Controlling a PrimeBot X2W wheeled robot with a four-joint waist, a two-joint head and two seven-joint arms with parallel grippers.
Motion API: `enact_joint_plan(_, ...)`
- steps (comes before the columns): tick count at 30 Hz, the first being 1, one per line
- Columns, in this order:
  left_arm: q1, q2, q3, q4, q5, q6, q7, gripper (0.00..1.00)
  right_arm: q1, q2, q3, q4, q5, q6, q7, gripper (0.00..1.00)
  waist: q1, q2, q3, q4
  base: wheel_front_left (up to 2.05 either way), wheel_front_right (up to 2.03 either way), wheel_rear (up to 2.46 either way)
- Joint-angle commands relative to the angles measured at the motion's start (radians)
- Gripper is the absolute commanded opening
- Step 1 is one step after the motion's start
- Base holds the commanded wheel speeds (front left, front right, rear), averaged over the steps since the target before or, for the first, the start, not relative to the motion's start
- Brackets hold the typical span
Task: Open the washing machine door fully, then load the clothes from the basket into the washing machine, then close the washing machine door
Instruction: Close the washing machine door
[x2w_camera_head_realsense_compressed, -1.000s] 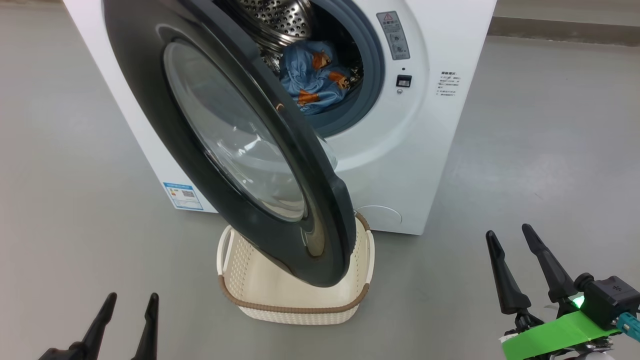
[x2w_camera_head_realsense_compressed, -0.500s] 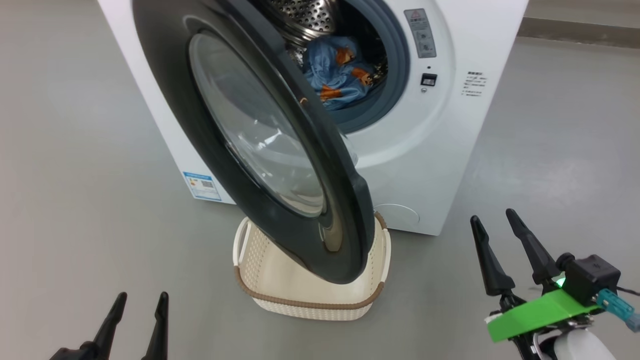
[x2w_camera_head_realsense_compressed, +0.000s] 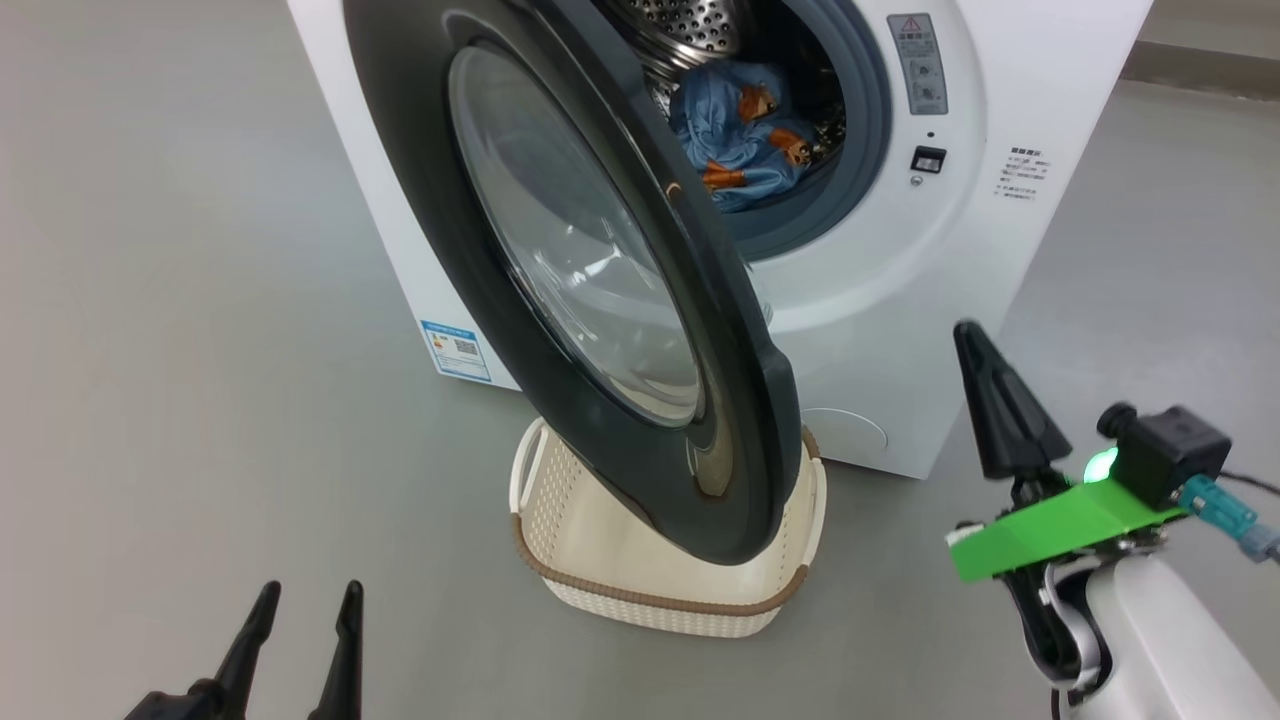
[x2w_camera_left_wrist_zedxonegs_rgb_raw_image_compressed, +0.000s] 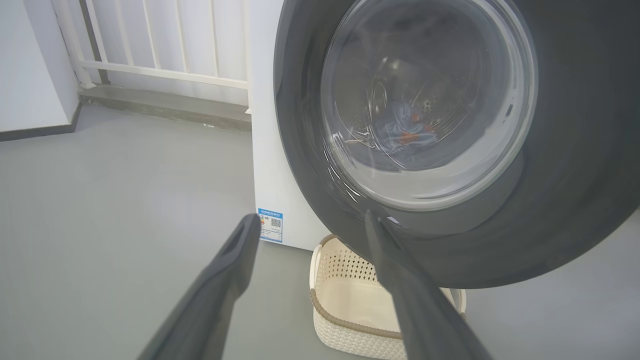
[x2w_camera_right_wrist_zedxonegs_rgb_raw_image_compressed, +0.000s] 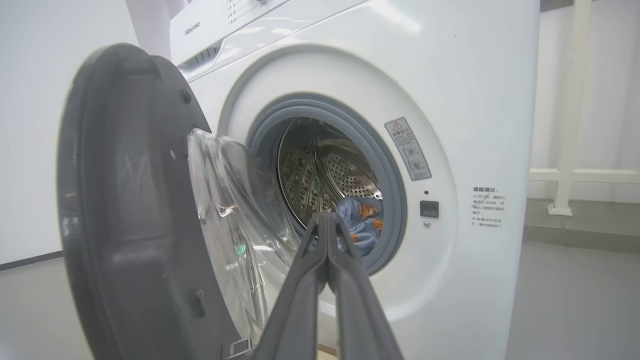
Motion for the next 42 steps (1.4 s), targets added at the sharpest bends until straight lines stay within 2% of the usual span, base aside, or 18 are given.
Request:
enact_joint_plan(1,-0.039,0.015,0.033,-0.030,0.011,-0.002,-0.007,1.00,-0.052,0.001,0.020,-0.047,0.011,0.004,-0.008,0.00,-0.0001,-0.0001,-0.004,0.007,0.00,0.00,0.00)
enact_joint_plan(5,-0.038,0.017,0.032,-0.034,0.010,-0.002,-0.007,1.00,-0.094,0.007,0.034,-0.131,0.013,0.004,-0.008,0.00,-0.0001,-0.0001,-0.008,0.013,0.00,0.00,0.00)
enact_joint_plan(10,-0.034,0.018,0.039,-0.047,0.010,-0.002,-0.007,1.00,-0.119,0.020,0.105,-0.252,0.022,0.004,-0.008,0.00,-0.0001,-0.0001,-0.014,0.011,0.00,0.00,0.00)
enact_joint_plan(20,-0.027,0.011,0.040,-0.061,0.010,-0.002,-0.007,1.00,-0.074,0.040,0.366,-0.351,0.027,0.004,-0.008,0.00,-0.0001,-0.0001,-0.026,0.018,0.00,0.00,0.00)
enact_joint_plan(25,-0.021,0.003,0.041,-0.064,0.009,-0.002,-0.007,1.00,-0.012,0.040,0.463,-0.270,0.046,0.004,-0.008,0.00,-0.0001,-0.0001,-0.022,0.021,0.00,0.00,0.00)
enact_joint_plan(28,-0.021,0.002,0.041,-0.065,0.008,-0.002,-0.007,1.00,-0.006,0.037,0.476,-0.248,0.049,0.004,-0.008,0.00,-0.0001,-0.0001,-0.020,0.022,0.00,0.00,0.00)
enact_joint_plan(30,-0.022,0.000,0.041,-0.064,0.006,-0.002,-0.007,1.00,0.007,0.033,0.499,-0.178,0.062,0.004,-0.008,0.00,-0.0001,-0.0001,-0.015,0.024,0.00,0.00,0.00)
enact_joint_plan(36,-0.032,-0.004,0.041,-0.064,0.004,-0.002,-0.007,1.00,-0.003,0.039,0.494,-0.071,0.077,0.004,-0.008,0.00,-0.0001,-0.0001,-0.002,0.029,0.00,0.00,0.00)
enact_joint_plan(42,-0.041,-0.010,0.039,-0.068,0.001,-0.002,-0.007,1.00,-0.030,0.053,0.475,-0.014,0.074,0.004,-0.008,0.00,-0.0001,-0.0001,0.017,0.034,0.00,0.00,0.00)
